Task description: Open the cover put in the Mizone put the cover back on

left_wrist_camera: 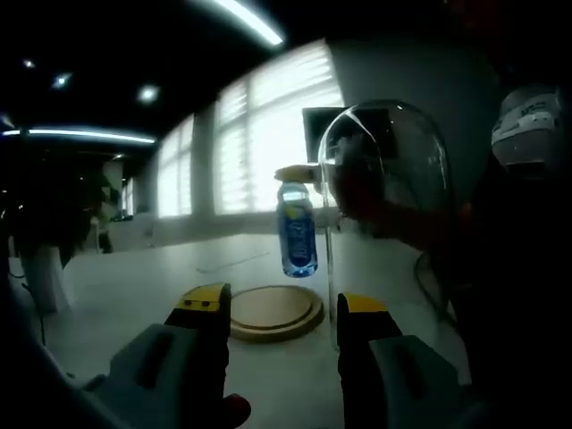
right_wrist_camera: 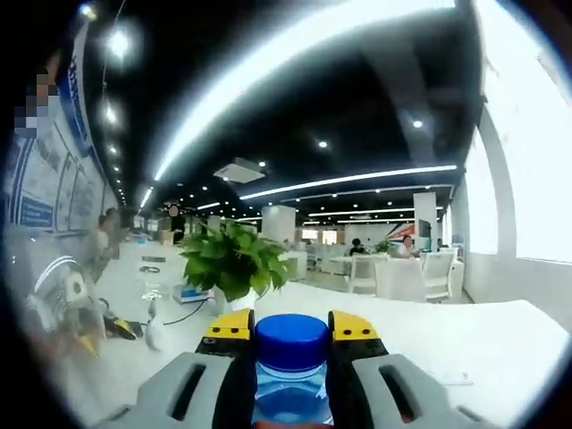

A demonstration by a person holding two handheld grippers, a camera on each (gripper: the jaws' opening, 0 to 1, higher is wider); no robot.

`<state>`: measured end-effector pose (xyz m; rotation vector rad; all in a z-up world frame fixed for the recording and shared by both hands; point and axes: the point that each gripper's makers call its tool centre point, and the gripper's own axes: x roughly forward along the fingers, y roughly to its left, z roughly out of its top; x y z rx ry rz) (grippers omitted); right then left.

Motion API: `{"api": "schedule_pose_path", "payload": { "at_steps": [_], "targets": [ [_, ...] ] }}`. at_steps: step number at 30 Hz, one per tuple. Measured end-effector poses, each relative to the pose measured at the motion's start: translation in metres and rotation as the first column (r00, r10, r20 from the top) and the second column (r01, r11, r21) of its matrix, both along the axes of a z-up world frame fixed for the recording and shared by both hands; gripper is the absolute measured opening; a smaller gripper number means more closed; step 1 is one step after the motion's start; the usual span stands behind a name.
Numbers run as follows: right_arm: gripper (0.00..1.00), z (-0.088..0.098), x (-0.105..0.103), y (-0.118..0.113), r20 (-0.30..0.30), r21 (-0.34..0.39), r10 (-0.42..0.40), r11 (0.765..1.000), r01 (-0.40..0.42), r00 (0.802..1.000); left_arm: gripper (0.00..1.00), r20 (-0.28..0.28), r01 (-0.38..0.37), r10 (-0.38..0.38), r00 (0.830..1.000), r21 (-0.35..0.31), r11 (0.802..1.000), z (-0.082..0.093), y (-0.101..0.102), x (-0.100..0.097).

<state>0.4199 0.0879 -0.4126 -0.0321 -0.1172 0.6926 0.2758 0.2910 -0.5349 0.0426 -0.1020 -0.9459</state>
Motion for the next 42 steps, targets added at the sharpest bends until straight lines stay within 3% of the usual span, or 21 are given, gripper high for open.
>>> {"api": "schedule_pose_path", "payload": {
  "at_steps": [10,18,32,36,42],
  "targets": [
    [0.21,-0.003,-0.002,0.032,-0.011,-0.007,0.070,0.998,-0.070,0.997,0.39,0.003,0.002,-0.002,1.000,-0.003,1.000,0.001,0.001,0.000],
    [0.22,-0.020,-0.001,0.052,-0.044,-0.031,0.119,0.992,-0.120,0.992,0.39,0.007,0.002,-0.002,1.000,-0.001,1.000,0.001,0.001,-0.001],
    [0.24,-0.016,-0.003,0.044,-0.022,0.000,0.125,0.992,-0.125,0.992,0.39,0.007,0.002,-0.002,1.000,0.016,1.000,-0.001,-0.002,-0.002],
    [0.23,-0.017,-0.002,0.041,-0.066,0.069,0.126,0.990,-0.122,0.990,0.39,0.005,0.002,-0.002,1.000,0.014,1.000,-0.001,-0.002,-0.001],
    [0.22,-0.018,-0.005,0.046,-0.059,0.057,0.151,0.987,-0.147,0.987,0.39,0.006,0.003,-0.003,1.000,0.020,1.000,-0.002,-0.003,-0.001]
  ]
}}
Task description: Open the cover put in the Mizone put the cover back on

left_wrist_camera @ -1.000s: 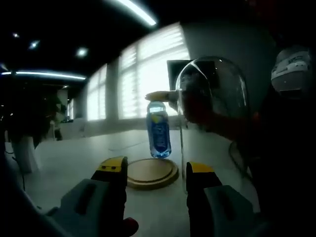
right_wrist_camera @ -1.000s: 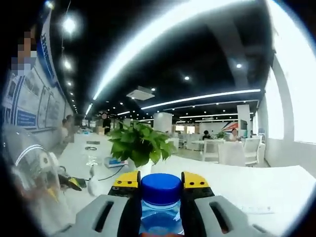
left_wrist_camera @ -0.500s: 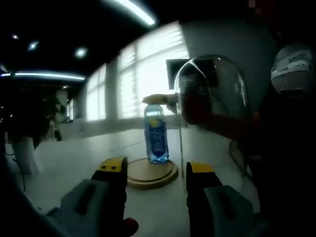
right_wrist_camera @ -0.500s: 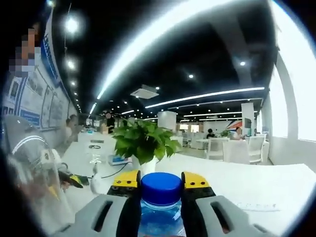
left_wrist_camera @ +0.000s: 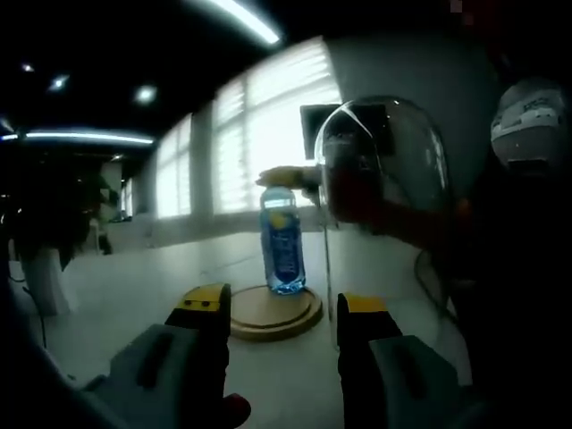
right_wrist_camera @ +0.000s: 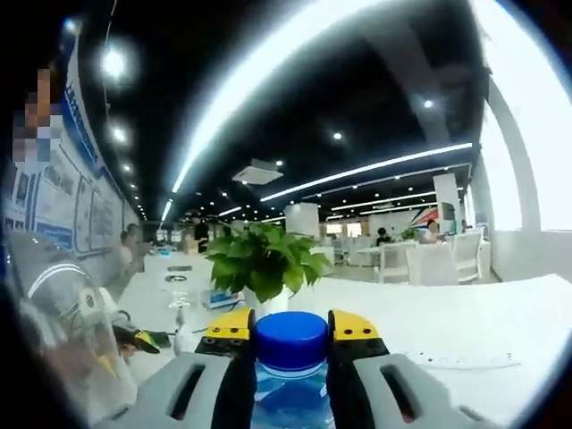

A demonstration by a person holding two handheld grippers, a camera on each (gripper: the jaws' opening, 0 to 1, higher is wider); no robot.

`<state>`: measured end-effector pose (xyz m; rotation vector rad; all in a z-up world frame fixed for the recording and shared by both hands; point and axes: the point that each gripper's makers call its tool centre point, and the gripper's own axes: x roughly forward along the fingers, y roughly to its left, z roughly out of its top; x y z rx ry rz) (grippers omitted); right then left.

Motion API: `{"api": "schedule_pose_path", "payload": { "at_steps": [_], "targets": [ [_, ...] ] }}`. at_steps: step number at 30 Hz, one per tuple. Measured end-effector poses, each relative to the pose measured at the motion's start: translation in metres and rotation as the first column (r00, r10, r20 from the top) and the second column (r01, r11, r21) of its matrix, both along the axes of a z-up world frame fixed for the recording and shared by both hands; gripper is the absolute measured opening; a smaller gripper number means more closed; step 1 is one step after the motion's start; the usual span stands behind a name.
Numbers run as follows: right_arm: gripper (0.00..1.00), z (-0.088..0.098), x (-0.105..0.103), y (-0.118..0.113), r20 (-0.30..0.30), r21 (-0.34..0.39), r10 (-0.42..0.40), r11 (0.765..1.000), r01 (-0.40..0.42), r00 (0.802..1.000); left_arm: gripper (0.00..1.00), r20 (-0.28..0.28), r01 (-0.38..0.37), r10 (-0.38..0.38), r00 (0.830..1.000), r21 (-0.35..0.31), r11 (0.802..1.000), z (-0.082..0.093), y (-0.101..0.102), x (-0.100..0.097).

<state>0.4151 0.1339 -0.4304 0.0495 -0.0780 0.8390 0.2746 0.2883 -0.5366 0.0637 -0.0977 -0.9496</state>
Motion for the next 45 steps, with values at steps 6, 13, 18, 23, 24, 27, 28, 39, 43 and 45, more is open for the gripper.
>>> {"api": "schedule_pose_path", "payload": {
  "at_steps": [6,13,18,23,24,27,28,39,43,45],
  "targets": [
    [0.22,0.001,-0.003,0.009,0.016,0.020,0.132,0.991,-0.132,0.991,0.39,0.001,-0.001,0.001,1.000,-0.001,1.000,0.000,0.000,0.000],
    [0.22,0.000,0.012,0.002,-0.046,0.073,0.093,0.993,-0.090,0.995,0.39,0.001,-0.002,0.002,1.000,-0.003,1.000,0.001,0.001,0.001],
    [0.23,-0.001,0.017,-0.004,-0.083,0.002,-0.060,0.998,0.060,0.995,0.39,0.000,-0.001,0.001,1.000,0.001,1.000,0.000,0.000,0.000],
    [0.22,-0.001,0.006,0.005,-0.075,-0.071,-0.106,0.992,0.100,0.992,0.39,0.002,-0.001,0.001,1.000,-0.002,1.000,0.000,0.000,0.000],
    [0.22,0.000,0.002,0.010,-0.058,-0.075,-0.064,0.995,0.060,0.996,0.39,0.001,0.000,0.000,1.000,-0.005,1.000,0.001,0.001,0.000],
    [0.22,0.000,-0.003,0.015,-0.028,-0.069,0.007,0.998,-0.009,1.000,0.39,0.002,0.002,-0.002,1.000,-0.005,1.000,0.001,0.000,-0.001],
    [0.22,0.000,-0.003,0.015,-0.027,-0.072,0.020,0.997,-0.022,0.999,0.39,0.004,0.002,-0.002,1.000,-0.002,1.000,0.001,0.000,-0.001],
    [0.23,0.000,0.005,0.025,-0.030,0.032,0.180,0.983,-0.179,0.983,0.39,0.000,0.000,0.000,1.000,-0.006,1.000,0.001,0.001,0.000],
    [0.23,-0.001,0.010,0.018,-0.062,0.016,0.125,0.992,-0.125,0.990,0.39,0.000,0.000,0.000,1.000,-0.002,1.000,0.000,0.001,0.001],
    [0.22,-0.002,0.007,0.017,-0.070,-0.013,0.124,0.992,-0.125,0.990,0.39,-0.001,0.002,-0.002,1.000,-0.004,1.000,0.000,0.001,0.000]
  ]
}}
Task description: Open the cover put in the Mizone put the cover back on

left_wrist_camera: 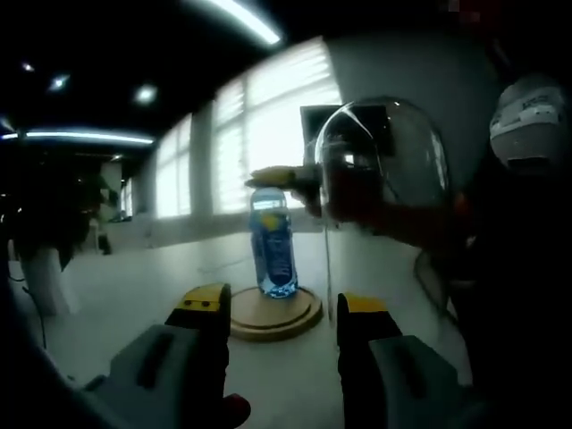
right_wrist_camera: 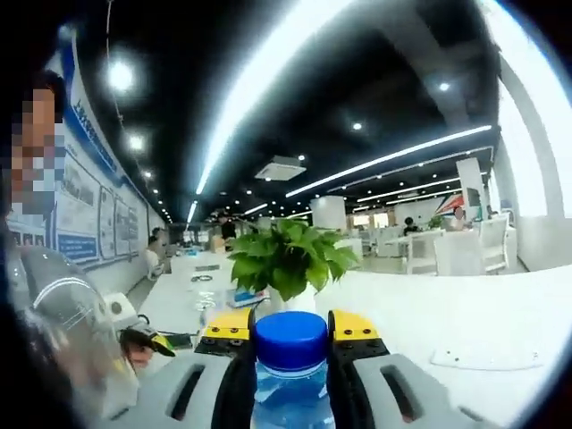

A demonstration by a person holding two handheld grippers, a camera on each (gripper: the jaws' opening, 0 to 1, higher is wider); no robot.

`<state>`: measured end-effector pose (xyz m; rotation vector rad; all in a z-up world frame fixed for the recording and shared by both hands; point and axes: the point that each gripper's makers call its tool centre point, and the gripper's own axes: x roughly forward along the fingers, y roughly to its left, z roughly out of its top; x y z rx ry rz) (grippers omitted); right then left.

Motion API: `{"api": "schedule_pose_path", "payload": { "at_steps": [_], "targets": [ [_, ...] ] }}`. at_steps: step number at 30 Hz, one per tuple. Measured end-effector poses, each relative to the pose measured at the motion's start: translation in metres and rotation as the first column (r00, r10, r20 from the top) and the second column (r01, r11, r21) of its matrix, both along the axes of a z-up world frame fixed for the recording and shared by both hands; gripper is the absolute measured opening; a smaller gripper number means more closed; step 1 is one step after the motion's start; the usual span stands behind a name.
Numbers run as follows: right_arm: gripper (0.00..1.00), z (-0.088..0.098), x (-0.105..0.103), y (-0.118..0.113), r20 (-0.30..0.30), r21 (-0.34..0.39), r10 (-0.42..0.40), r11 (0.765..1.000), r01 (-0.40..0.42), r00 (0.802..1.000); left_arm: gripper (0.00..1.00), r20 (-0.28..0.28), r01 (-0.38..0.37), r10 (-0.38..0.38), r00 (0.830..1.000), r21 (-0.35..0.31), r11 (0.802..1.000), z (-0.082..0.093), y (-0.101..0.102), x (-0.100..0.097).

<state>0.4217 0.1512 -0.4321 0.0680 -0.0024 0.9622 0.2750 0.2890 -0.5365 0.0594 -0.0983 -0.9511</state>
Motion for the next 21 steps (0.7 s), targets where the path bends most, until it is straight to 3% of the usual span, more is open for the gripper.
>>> {"api": "schedule_pose_path", "payload": {
  "at_steps": [3,6,11,21],
  "targets": [
    [0.22,-0.002,0.000,-0.001,0.011,-0.082,-0.033,0.996,0.034,0.999,0.39,0.002,0.000,0.000,1.000,0.005,1.000,0.000,-0.001,0.000],
    [0.21,-0.002,-0.002,0.005,-0.006,-0.090,-0.022,0.996,0.021,1.000,0.39,0.001,-0.002,0.002,1.000,0.003,1.000,0.000,0.000,0.000],
    [0.20,0.000,-0.010,0.016,0.043,-0.101,-0.003,0.995,0.007,0.999,0.39,0.001,-0.006,0.006,1.000,0.000,1.000,0.000,0.001,0.001],
    [0.21,-0.001,-0.014,0.031,0.027,-0.101,0.036,0.994,-0.033,0.999,0.39,0.006,-0.005,0.005,1.000,-0.003,1.000,0.002,0.002,0.000]
  ]
}}
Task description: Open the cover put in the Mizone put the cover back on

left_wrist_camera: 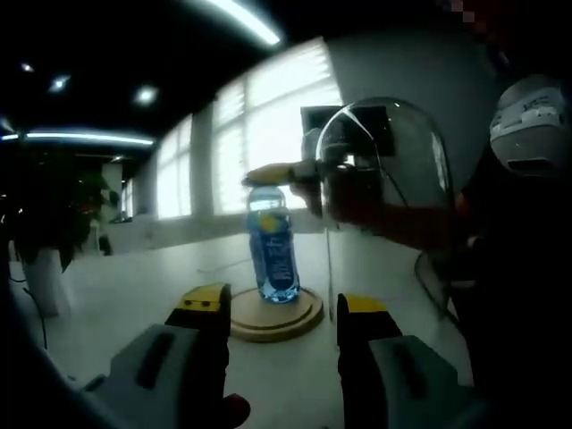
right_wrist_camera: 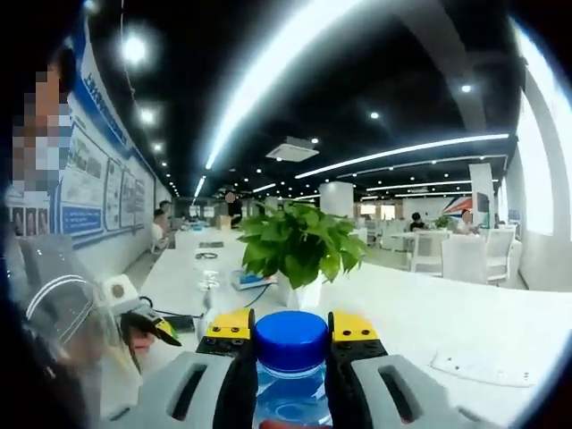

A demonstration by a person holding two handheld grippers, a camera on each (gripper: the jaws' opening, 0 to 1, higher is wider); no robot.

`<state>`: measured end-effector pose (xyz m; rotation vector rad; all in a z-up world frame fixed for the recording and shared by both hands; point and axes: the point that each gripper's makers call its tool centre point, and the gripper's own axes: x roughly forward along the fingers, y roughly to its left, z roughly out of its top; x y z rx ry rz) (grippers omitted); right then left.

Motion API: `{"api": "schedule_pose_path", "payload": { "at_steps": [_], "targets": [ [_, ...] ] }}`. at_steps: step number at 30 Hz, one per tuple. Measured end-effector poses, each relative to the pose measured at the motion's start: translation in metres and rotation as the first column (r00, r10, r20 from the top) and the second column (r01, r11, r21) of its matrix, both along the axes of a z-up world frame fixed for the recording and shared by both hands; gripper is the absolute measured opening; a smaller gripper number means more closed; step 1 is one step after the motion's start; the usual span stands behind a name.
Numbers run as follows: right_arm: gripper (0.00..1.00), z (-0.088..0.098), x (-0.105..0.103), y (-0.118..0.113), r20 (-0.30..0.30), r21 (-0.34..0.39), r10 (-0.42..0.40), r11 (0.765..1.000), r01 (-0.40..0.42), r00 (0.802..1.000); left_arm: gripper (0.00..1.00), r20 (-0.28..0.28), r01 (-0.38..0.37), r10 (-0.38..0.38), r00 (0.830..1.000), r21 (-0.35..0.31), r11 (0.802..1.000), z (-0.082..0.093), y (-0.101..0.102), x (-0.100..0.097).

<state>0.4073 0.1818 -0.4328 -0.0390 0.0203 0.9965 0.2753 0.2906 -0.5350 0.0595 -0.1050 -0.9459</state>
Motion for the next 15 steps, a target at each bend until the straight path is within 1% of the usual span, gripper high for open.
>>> {"api": "schedule_pose_path", "payload": {
  "at_steps": [8,11,14,15],
  "targets": [
    [0.21,0.001,0.000,0.010,0.000,-0.001,0.022,1.000,-0.022,1.000,0.39,0.001,0.000,0.000,1.000,-0.001,1.000,0.000,0.000,0.000],
    [0.21,0.000,0.000,0.015,-0.003,0.008,0.028,1.000,-0.028,1.000,0.39,0.002,-0.002,0.002,1.000,-0.001,1.000,0.001,0.000,0.000],
    [0.21,0.001,0.001,0.017,0.001,0.016,0.030,0.999,-0.030,1.000,0.39,0.002,0.000,0.000,1.000,-0.003,1.000,0.001,0.000,0.000],
    [0.21,0.000,0.001,0.016,-0.007,0.026,0.032,0.999,-0.032,0.999,0.39,0.002,0.000,0.000,1.000,-0.003,1.000,0.001,0.000,0.000]
  ]
}}
